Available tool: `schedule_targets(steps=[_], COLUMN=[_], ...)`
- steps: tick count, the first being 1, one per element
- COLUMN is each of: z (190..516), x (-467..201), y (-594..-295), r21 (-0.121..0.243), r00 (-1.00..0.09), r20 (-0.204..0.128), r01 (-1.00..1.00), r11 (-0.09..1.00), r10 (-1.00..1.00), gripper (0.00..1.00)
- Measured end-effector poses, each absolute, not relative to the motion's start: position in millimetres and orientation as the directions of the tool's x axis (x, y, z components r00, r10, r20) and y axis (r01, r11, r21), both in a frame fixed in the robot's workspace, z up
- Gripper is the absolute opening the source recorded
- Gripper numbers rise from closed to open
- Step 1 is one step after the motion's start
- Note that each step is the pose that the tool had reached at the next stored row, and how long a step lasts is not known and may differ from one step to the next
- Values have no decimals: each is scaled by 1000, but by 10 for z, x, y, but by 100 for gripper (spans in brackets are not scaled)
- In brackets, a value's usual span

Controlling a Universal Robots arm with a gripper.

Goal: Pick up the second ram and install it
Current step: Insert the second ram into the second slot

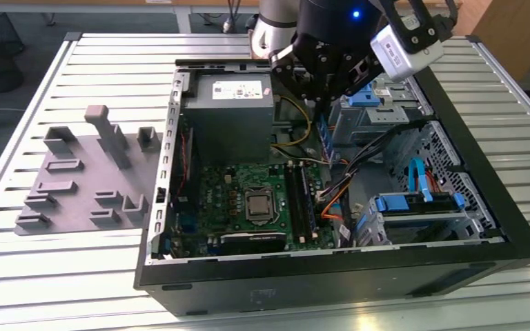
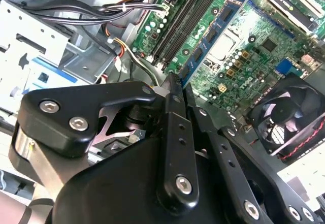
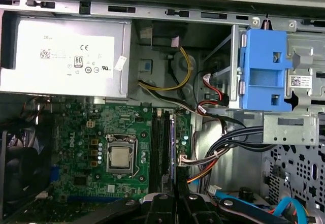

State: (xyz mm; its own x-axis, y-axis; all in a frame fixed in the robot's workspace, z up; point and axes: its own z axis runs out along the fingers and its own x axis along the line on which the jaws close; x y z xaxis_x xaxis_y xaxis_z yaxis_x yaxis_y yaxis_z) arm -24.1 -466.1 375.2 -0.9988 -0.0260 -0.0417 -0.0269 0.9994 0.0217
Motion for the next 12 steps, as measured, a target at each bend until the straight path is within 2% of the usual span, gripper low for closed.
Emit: schedule_targets(steps=[12], z=[3729], x=[-240], y=[-4662], r21=[22], r00=[-999], r20=[-41], r01=[-25], r11=[999], r10=[-24], gripper=[14])
